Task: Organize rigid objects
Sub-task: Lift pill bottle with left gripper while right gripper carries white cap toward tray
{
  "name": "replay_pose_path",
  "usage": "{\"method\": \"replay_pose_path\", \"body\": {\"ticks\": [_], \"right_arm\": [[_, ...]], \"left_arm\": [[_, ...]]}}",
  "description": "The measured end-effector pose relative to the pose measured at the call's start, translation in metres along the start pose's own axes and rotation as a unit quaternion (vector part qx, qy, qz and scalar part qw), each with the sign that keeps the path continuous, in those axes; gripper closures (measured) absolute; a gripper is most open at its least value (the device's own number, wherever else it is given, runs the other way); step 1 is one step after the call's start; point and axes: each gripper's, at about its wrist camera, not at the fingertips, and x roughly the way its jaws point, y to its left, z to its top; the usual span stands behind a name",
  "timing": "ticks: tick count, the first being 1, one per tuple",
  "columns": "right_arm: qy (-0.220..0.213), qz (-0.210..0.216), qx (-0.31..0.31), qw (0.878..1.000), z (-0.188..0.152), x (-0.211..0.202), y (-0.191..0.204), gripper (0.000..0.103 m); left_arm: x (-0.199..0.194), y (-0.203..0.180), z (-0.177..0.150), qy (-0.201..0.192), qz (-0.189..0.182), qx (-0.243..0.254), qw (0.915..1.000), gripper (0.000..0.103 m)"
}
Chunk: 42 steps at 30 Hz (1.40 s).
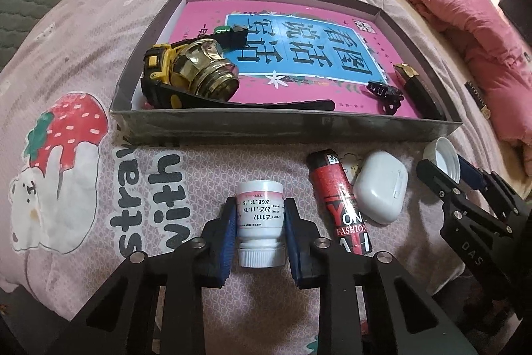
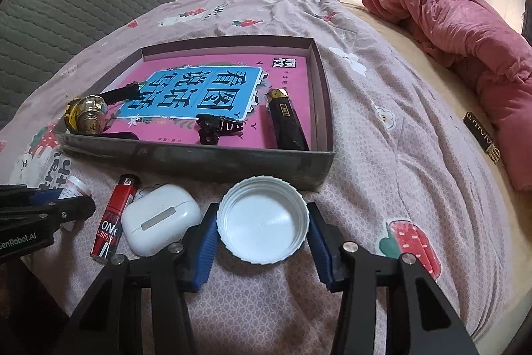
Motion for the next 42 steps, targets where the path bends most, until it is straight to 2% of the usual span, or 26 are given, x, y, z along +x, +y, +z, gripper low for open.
{"method": "replay_pose_path", "body": {"ticks": [10,21,42], "right_arm": [[-0.007,0.012,0.004,1.000,-0.001,-0.011,-0.002,0.053],[-0.027,0.016,-0.013,0.999,-0.001,-0.028,0.008,0.053],[-0.066,0.033,-0.032,0.997,0.021,-0.049,0.024,0.053]], "left_arm": [[-0.019,0.001,-0.005,-0.014,-0.022,0.004,0.9997,0.076],[-0.035,0.002,-0.005,-0.035,-0.013,0.007,0.9993,0.076],[-0.052,-0.003,0.012,-0.078,-0.026,0.006,0.9966,0.076]]}}
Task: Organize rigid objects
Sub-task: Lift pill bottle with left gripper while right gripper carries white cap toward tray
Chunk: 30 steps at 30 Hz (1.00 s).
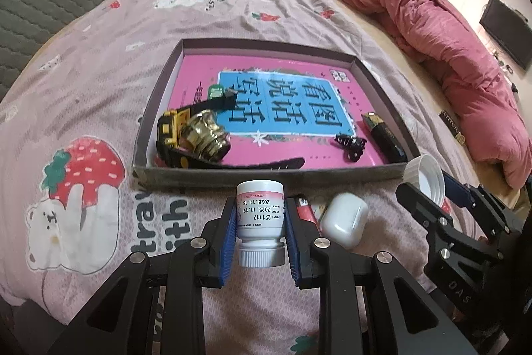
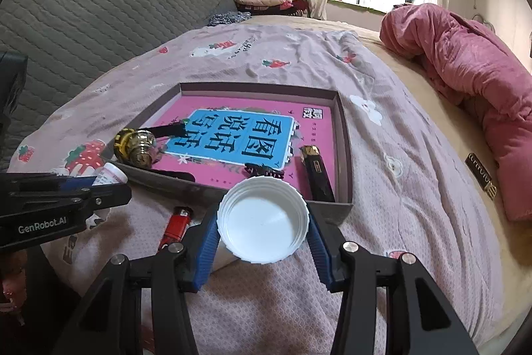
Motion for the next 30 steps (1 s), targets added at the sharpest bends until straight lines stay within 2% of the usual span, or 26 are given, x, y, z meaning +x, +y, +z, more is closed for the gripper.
{"method": "replay_pose_path", "body": {"ticks": [30], "right_arm": [[-0.045,-0.011,0.008,0.999,0.037,-0.010,-0.009,0.053]], "left_arm": [[-0.011,-0.002,0.044,-0.050,-0.008,-0.013,0.9987,0.076]]}}
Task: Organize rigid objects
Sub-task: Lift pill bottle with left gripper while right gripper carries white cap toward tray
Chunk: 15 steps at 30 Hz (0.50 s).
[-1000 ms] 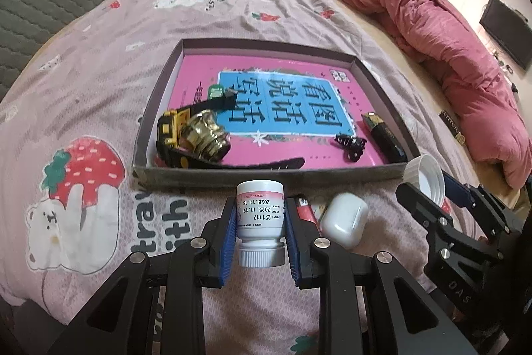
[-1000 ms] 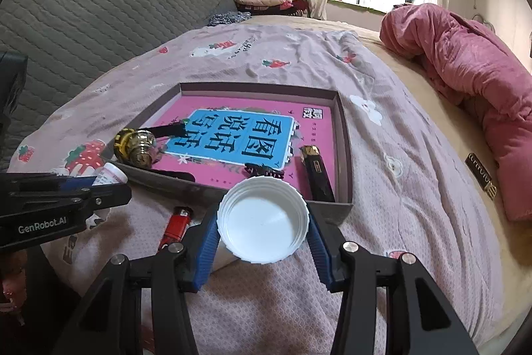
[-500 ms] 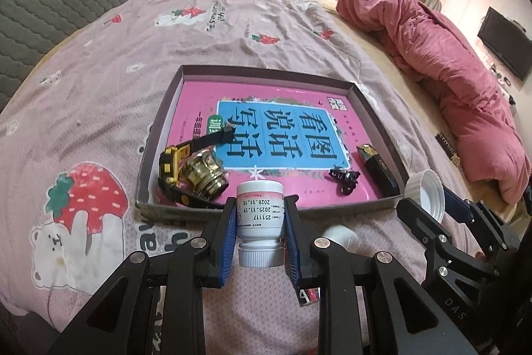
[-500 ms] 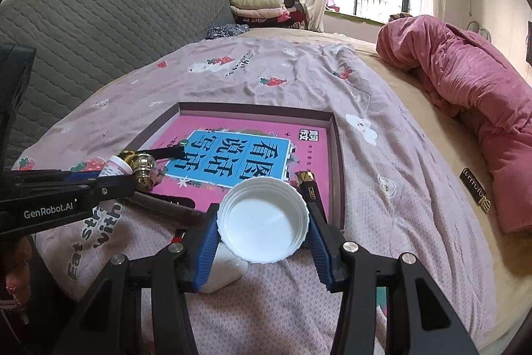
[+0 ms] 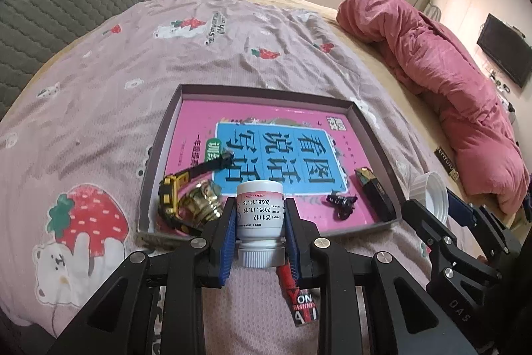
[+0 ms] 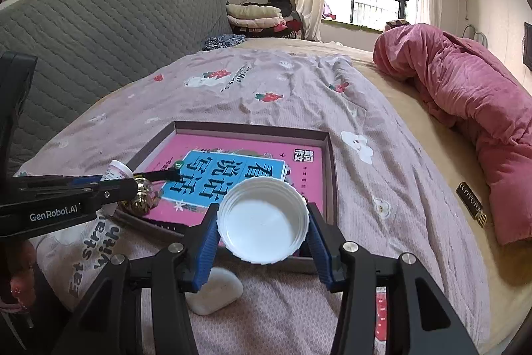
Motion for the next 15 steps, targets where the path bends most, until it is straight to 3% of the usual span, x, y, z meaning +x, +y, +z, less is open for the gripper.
{"method": "replay_pose_path", "body": {"ticks": [15], "right_arm": [[-0.009,-0.002,-0.002,1.000,0.015,0.008,0.001,0.053]], "left_arm": [[0.010,-0.004,0.015,0.000,-0.005,-0.005,1.0000,0.076]]}}
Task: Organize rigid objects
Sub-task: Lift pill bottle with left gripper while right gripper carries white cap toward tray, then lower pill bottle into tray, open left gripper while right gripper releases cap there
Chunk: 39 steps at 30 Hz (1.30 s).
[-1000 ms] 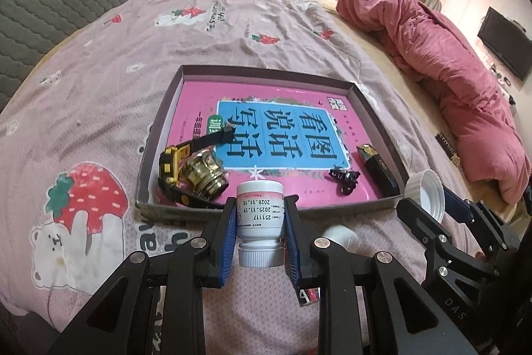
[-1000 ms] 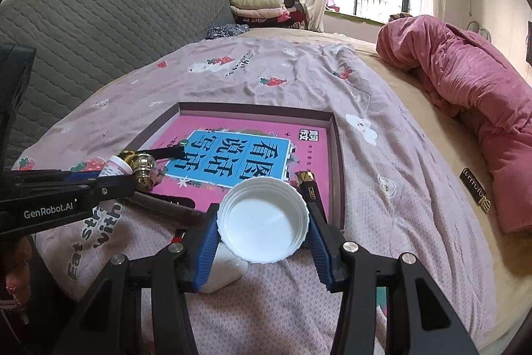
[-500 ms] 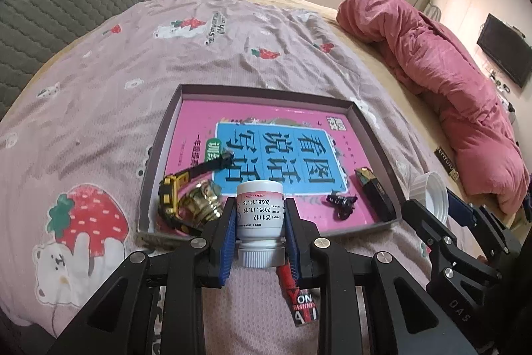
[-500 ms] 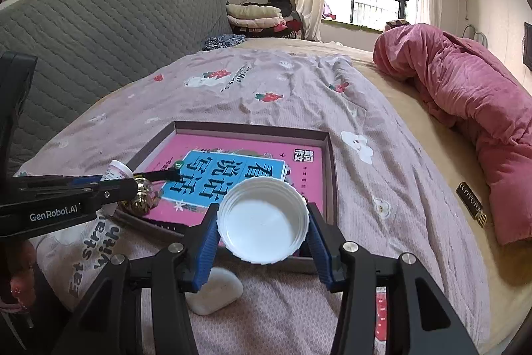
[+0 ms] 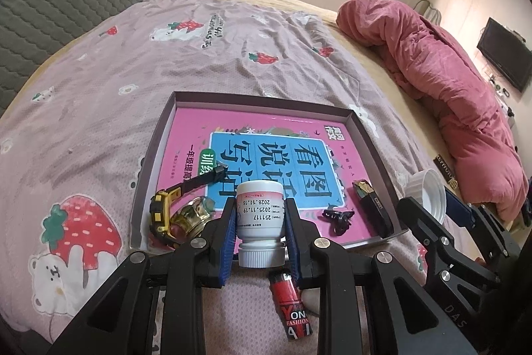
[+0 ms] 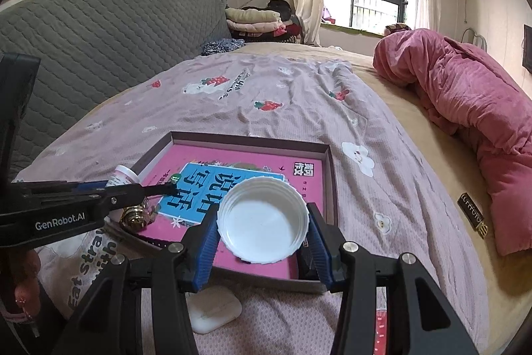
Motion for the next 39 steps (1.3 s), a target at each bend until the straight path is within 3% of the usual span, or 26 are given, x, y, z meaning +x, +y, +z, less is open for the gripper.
{"method": "replay_pose_path", "body": {"ticks": [13,39], "right_arm": [[0.012,-0.005,0.002,1.000,0.010,0.017,-0.006,0.053],[0.058,-0.010,0.006,0.998,-0.009,0.059,-0.012,0.053]], "left_arm": [[0.017,0.007,0.019,0.001,0.010,-0.009,0.9999,0.076],[0.088,-0.014,0.005,0.071,0.010,0.019,0.9972,0.076]]}}
